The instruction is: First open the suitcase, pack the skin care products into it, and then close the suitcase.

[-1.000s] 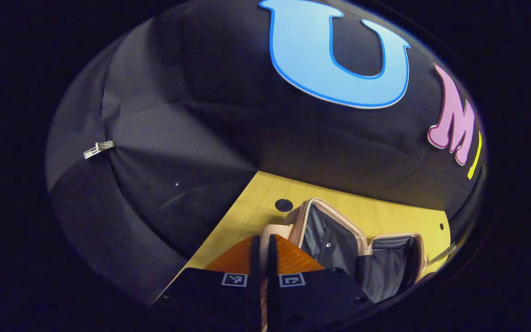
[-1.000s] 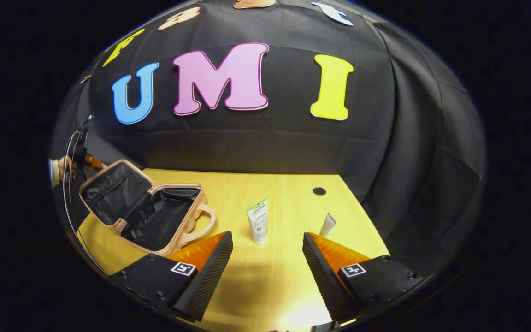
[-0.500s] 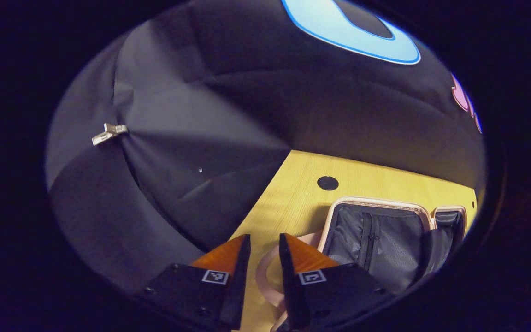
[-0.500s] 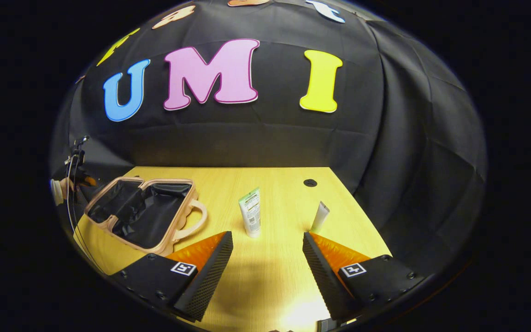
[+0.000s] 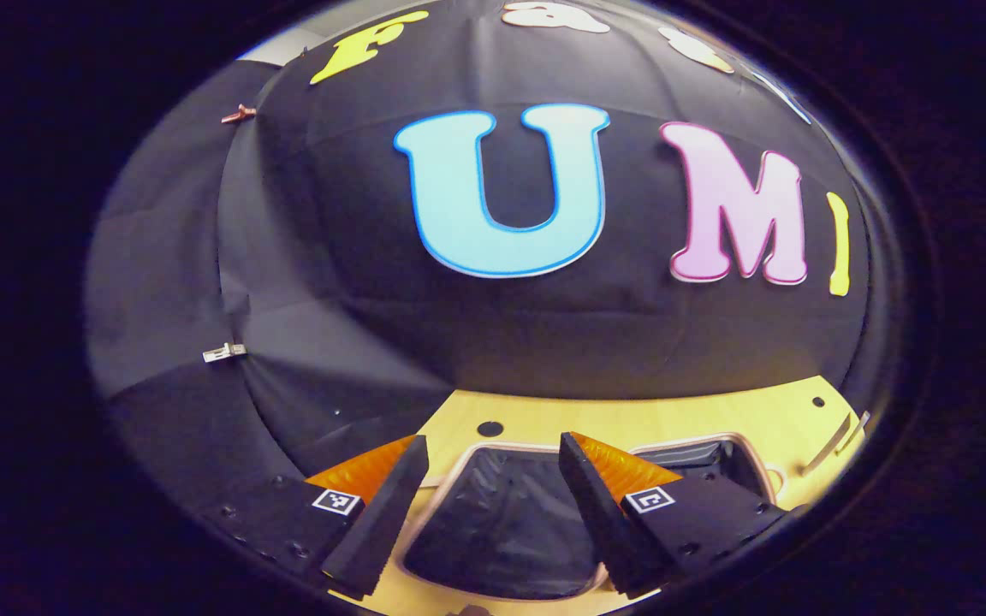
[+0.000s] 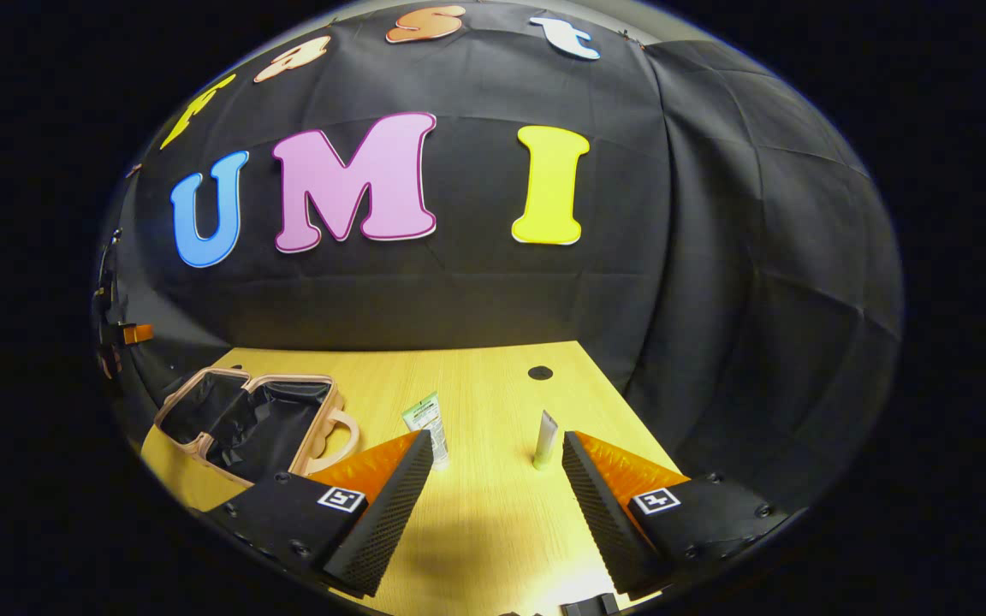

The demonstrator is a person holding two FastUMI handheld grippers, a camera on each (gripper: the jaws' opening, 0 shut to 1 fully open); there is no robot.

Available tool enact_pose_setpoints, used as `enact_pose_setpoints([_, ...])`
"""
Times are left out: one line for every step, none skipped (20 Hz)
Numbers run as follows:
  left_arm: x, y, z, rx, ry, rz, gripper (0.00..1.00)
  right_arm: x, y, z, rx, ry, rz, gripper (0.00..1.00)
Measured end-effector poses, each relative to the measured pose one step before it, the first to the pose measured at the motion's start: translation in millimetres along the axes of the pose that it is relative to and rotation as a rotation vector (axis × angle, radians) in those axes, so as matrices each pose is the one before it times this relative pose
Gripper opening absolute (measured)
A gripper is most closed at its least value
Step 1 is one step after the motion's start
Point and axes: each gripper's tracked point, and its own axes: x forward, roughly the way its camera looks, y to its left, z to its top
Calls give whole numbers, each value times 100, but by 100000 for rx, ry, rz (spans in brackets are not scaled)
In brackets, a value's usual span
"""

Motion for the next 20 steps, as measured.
enact_pose_setpoints([-1845, -2719, -494, -1950, -203, -2645, 96, -412, -163, 177, 1049, -600, 240, 97])
enact_pose_setpoints([-1654, -2999, -759, -1690, 307, -3367, 96, -494, -156, 119, 1312, -15, 430, 97])
enact_pose_setpoints([-1537, -3136, -789, -1438, 564, -3510, 97, -397, -166, 141, 1032, 28, 527, 97])
enact_pose_setpoints([-1295, -2983, -814, -781, 662, -3902, 96, -379, -172, 228, 574, -314, 551, 97])
enact_pose_setpoints([-1033, -2984, -894, -510, 740, -3846, 96, -284, -215, 144, 12, -231, 627, 96])
enact_pose_setpoints([-626, -2653, -1255, 593, 758, -4515, 97, -327, -81, 127, -558, -185, 973, 96])
enact_pose_setpoints([-430, -2532, -931, 430, 536, -3492, 97, -215, -287, 1, -951, -352, 496, 97])
enact_pose_setpoints([-361, -2548, -1262, 1026, 1651, -3738, 97, -119, -263, 27, -821, -262, 393, 97])
enact_pose_setpoints([-151, -2209, -898, 1699, 294, -3074, 97, -78, -344, -87, -666, -253, -25, 97])
enact_pose_setpoints([376, -2215, -910, 1517, 249, -4415, 98, 64, -354, -205, -304, 51, -121, 97])
enact_pose_setpoints([220, -2835, -1206, 1662, 1407, -5665, 97, 230, -282, -532, 58, 679, -55, 97])
enact_pose_setpoints([342, -2729, -1304, 1608, 1491, -5042, 97, 289, -272, -623, 384, 1622, -189, 97])
enact_pose_setpoints([786, -2351, -1165, 1409, 2719, -4107, 97, 277, -102, -500, 932, 951, 511, 97])
enact_pose_setpoints([922, -2311, -885, 712, 1328, -4095, 98, 559, -216, -317, 494, -191, 41, 97])
enact_pose_setpoints([1318, -1983, -636, 222, 1216, -3848, 98, 689, -303, -702, -211, 464, -22, 97])
enact_pose_setpoints([1999, -1453, -691, 284, 1788, -2734, 98, 876, -231, -912, -75, 1582, 316, 97])
enact_pose_setpoints([1698, -1238, -659, 689, 1876, -2414, 98, 863, -285, -836, 781, 1637, 154, 97])
enact_pose_setpoints([1760, -952, -503, 929, 615, -2000, 98, 986, -397, -329, 2011, 32, -372, 97])
enact_pose_setpoints([1980, -778, -277, 643, 218, -2072, 97, 1121, -597, -230, 2348, -658, -963, 97])
enact_pose_setpoints([1841, -396, -369, 193, 233, -1572, 97, 1097, -440, -264, 1866, -258, -862, 97])
